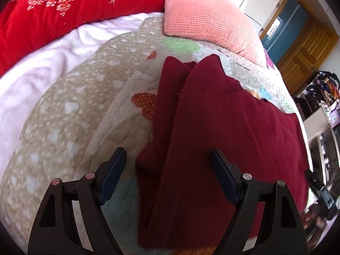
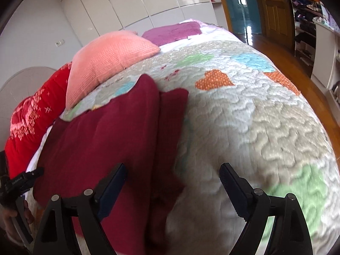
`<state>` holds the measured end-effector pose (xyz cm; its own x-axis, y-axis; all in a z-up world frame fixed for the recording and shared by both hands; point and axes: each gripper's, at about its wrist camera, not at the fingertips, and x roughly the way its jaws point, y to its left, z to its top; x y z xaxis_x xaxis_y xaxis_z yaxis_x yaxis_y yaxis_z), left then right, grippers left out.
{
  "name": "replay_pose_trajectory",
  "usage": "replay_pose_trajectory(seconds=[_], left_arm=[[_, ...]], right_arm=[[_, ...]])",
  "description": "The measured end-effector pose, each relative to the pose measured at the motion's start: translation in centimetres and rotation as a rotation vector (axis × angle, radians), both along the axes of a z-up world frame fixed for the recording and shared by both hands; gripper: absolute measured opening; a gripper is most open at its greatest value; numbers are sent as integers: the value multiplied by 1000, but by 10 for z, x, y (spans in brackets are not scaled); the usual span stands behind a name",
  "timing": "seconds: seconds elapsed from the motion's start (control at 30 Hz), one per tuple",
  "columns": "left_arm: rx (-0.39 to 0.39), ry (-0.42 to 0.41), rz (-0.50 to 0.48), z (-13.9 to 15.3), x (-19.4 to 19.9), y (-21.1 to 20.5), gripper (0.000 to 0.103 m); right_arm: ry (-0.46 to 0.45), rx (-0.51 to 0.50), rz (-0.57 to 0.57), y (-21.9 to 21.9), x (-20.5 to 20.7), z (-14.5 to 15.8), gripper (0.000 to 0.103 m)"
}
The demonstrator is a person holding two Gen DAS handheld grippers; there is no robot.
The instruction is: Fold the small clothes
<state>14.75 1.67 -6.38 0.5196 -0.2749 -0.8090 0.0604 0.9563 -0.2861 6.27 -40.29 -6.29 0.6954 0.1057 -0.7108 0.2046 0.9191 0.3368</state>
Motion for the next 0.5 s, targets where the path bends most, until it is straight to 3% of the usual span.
replay_pose_trajectory(seconds=[0.13, 0.2, 0.23, 0.27, 0.3, 0.33, 0.4, 0.5], left_arm=[[18, 24, -14, -4, 17, -10, 89], [29, 29, -23, -6, 25, -15, 89], [34, 29, -38, -6, 27, -19, 87], [37, 27, -55, -6, 27, -23, 74], [27, 21, -78, -3, 27, -25, 56], [19, 24, -84, 0, 26, -27, 51], [14, 20, -77, 6, 23, -23, 25], [-40, 20, -87, 19, 13, -13, 20]], right_arm=[[-10, 42, 32, -4, 21, -5, 99], [-13, 33, 58, -1, 32, -6, 99], [-17, 31, 75, 2, 36, -5, 92], [-24, 26, 101, 7, 40, -4, 64], [-24, 20, 129, 12, 43, -3, 46], [-20, 7, 142, 17, 45, -3, 41], [-30, -23, 131, 21, 42, 2, 30], [-74, 61, 135, 15, 31, 16, 21]])
